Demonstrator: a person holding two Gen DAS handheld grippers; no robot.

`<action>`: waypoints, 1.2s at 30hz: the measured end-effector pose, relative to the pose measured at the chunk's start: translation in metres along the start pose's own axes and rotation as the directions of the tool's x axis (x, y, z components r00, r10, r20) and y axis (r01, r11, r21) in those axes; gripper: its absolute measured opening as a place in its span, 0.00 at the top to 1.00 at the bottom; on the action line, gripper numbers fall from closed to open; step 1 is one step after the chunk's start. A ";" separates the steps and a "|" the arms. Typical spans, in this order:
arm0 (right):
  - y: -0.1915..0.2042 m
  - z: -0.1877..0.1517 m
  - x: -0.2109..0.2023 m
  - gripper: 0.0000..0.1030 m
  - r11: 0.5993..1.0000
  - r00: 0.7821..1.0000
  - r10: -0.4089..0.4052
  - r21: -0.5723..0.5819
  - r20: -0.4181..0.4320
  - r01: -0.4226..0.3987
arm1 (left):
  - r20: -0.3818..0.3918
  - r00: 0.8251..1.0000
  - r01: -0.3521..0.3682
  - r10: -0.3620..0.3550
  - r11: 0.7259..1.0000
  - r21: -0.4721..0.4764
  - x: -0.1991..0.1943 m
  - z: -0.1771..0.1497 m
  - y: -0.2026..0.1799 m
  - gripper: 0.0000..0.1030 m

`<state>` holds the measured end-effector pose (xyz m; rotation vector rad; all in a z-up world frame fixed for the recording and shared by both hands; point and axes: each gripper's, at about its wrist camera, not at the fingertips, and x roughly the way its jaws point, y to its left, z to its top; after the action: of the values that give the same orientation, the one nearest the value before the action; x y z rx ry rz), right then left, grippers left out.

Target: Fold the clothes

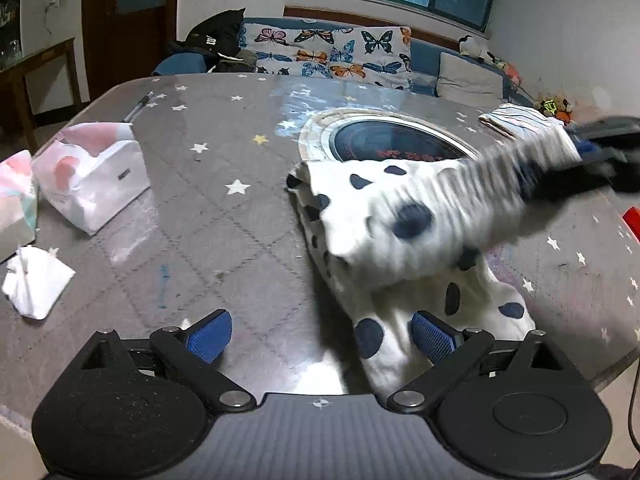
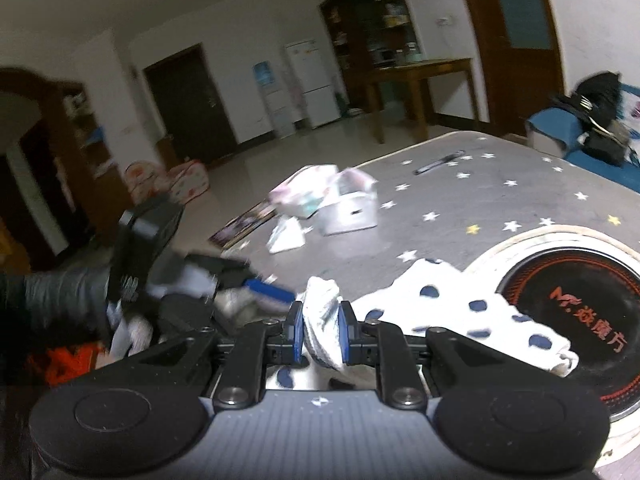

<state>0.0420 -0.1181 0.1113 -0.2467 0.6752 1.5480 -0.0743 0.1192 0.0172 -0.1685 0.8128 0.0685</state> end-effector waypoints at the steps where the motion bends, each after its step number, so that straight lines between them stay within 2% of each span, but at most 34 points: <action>1: 0.005 -0.004 0.000 0.84 1.000 1.000 0.004 -0.022 -0.013 -0.004 | -0.001 1.000 -0.002 0.002 1.000 0.000 -0.002 -0.001 0.002 0.04; 7: 0.036 -0.038 0.014 0.83 0.971 0.991 -0.038 -0.237 -0.128 0.007 | -0.017 0.999 -0.038 0.038 0.999 -0.005 -0.011 -0.014 0.012 0.04; 11: 0.048 -0.049 0.015 0.79 0.947 0.986 -0.058 -0.320 -0.159 0.004 | -0.009 0.997 -0.074 0.074 0.997 -0.020 -0.020 -0.014 0.026 0.04; 15: 0.053 -0.056 0.013 0.77 0.938 0.980 -0.073 -0.346 -0.184 0.005 | 0.050 0.993 -0.101 0.103 0.994 -0.049 -0.035 -0.006 0.033 0.04; 19: 0.058 -0.062 0.013 0.73 0.932 0.976 -0.071 -0.363 -0.204 -0.008 | 0.114 0.990 -0.073 0.078 0.996 -0.049 -0.040 0.008 0.027 0.03; 23: 0.068 -0.066 0.013 0.73 0.919 0.971 -0.069 -0.393 -0.230 -0.027 | 0.150 0.988 -0.025 0.028 0.999 -0.021 -0.035 0.022 0.009 0.03; 29: 0.067 -0.065 0.005 0.73 0.941 0.970 -0.060 -0.336 -0.237 -0.025 | 0.176 0.983 0.040 -0.047 0.998 0.041 -0.025 0.023 -0.016 0.06; 31: 0.061 -0.063 0.001 0.73 0.955 0.973 -0.063 -0.297 -0.223 -0.007 | 0.180 0.980 0.079 -0.089 0.995 0.059 -0.026 0.018 -0.018 0.19; 32: 0.057 -0.062 -0.001 0.73 0.962 0.975 -0.057 -0.272 -0.215 -0.003 | 0.179 0.978 0.099 -0.108 0.993 0.063 -0.026 0.014 -0.019 0.21; 34: 0.052 -0.060 -0.001 0.73 0.971 0.979 -0.056 -0.240 -0.197 0.007 | 0.167 0.973 0.145 -0.156 0.986 0.077 -0.026 0.008 -0.019 0.37; 36: 0.048 -0.058 -0.001 0.73 0.977 0.982 -0.061 -0.214 -0.178 0.022 | 0.157 0.969 0.180 -0.193 0.979 0.095 -0.028 0.001 -0.022 0.48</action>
<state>-0.0182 -0.1486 0.0780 -0.5660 0.6447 1.5698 -0.0900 0.0980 0.0409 -0.1606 0.6294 -0.1263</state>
